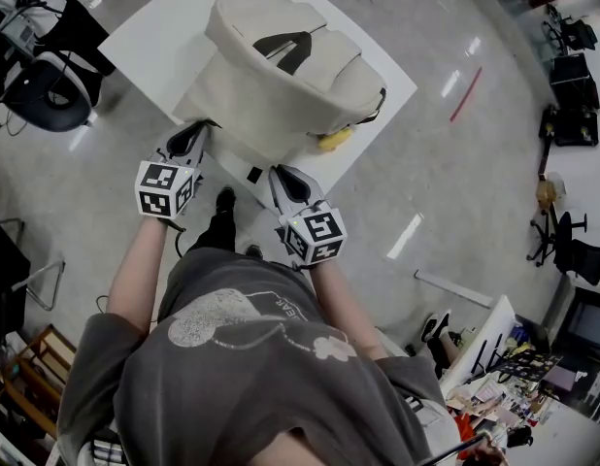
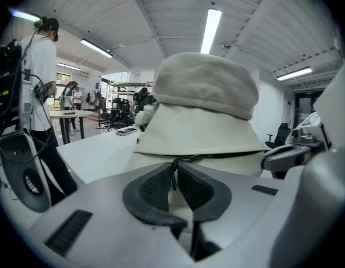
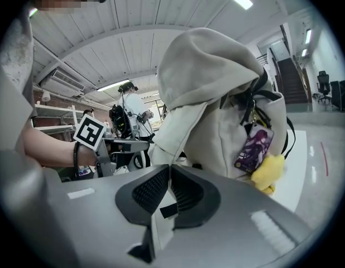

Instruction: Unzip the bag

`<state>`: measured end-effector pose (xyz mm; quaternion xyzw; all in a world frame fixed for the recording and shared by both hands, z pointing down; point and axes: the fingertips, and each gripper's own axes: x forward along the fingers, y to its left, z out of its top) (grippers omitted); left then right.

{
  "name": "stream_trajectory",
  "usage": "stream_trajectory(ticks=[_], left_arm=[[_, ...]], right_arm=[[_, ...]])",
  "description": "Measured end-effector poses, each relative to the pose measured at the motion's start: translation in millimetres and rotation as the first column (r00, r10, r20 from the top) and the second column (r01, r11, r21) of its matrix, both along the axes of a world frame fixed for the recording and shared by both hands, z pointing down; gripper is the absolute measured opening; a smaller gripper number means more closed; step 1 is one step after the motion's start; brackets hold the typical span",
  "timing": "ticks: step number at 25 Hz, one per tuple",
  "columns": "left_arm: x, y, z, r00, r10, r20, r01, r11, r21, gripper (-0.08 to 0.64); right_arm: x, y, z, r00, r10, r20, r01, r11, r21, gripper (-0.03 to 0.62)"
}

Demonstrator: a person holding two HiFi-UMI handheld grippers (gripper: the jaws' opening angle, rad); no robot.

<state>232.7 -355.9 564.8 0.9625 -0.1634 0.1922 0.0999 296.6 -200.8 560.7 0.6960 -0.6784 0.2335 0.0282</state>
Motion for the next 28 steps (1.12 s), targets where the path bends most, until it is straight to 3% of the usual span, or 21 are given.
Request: stream_trajectory(ticks=[6, 10, 21, 28], left_arm=[[-40, -77, 11, 0.984, -0.173, 0.045, 0.173, 0.985, -0.013, 0.043], [-35, -93, 13, 0.988, -0.142, 0.066, 0.142, 0.990, -0.004, 0.043], [-33, -74, 31, 0.982, -0.168, 0.085, 0.174, 0.983, -0.062, 0.051], [-59, -42, 23, 0.973, -0.213, 0.094, 0.219, 0.973, -0.066, 0.124]], right_arm=[[7, 2, 5, 1.000, 0.007, 0.012, -0.007, 1.000, -0.016, 0.017], [8, -1, 6, 1.000, -0.003, 0.005, 0.003, 1.000, -0.022, 0.018], [20, 2, 16, 0.998, 0.040, 0.039, -0.037, 0.997, -0.067, 0.026], [17, 25, 7, 0.997, 0.069, 0.042, -0.066, 0.996, -0.066, 0.071]])
